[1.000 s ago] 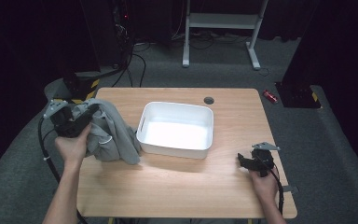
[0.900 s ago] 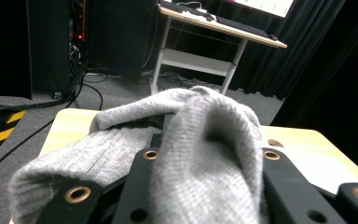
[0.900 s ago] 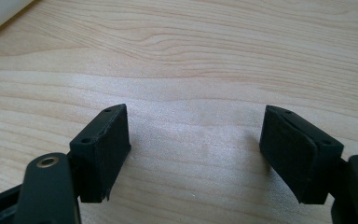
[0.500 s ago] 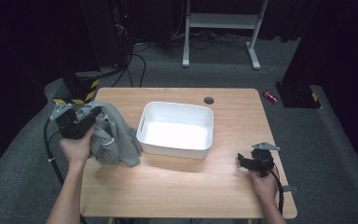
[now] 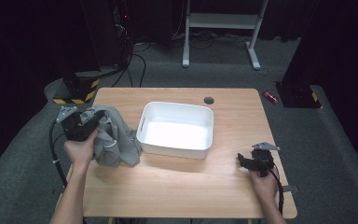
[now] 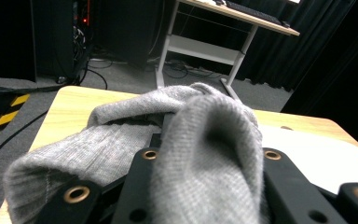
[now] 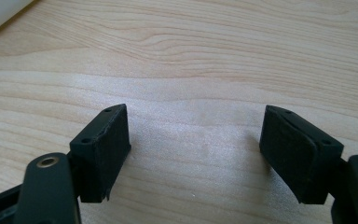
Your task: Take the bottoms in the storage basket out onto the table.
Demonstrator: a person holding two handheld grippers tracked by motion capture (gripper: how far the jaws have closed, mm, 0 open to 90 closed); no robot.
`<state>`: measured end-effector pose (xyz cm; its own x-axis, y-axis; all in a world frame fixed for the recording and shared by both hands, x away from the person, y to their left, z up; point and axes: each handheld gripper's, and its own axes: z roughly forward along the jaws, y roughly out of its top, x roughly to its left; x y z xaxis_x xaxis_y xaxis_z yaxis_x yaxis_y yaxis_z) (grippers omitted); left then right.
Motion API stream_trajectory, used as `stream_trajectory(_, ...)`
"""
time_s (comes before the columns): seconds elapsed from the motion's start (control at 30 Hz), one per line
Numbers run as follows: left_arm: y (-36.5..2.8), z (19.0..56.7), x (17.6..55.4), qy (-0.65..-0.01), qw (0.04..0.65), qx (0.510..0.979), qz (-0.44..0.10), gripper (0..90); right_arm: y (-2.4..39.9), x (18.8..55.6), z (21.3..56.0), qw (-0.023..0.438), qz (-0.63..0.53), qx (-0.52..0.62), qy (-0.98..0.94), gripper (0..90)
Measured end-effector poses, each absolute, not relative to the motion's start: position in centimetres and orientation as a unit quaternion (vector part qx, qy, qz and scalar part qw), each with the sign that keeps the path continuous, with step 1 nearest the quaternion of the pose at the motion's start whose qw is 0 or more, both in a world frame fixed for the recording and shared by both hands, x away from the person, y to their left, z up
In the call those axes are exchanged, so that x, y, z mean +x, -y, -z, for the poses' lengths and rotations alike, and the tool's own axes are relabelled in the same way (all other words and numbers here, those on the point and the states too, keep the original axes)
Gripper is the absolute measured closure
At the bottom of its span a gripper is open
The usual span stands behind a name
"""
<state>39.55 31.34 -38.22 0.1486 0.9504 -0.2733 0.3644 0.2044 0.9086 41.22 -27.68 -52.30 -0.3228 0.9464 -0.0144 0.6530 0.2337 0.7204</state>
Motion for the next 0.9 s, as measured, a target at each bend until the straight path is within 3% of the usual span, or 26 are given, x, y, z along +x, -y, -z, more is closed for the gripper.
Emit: stream_trajectory(0.9,-30.3,41.3,40.4,-0.596,0.497,0.571,-0.266,73.6,27.7,41.2,52.3,0.233,-0.314,0.533,-0.75,23.7)
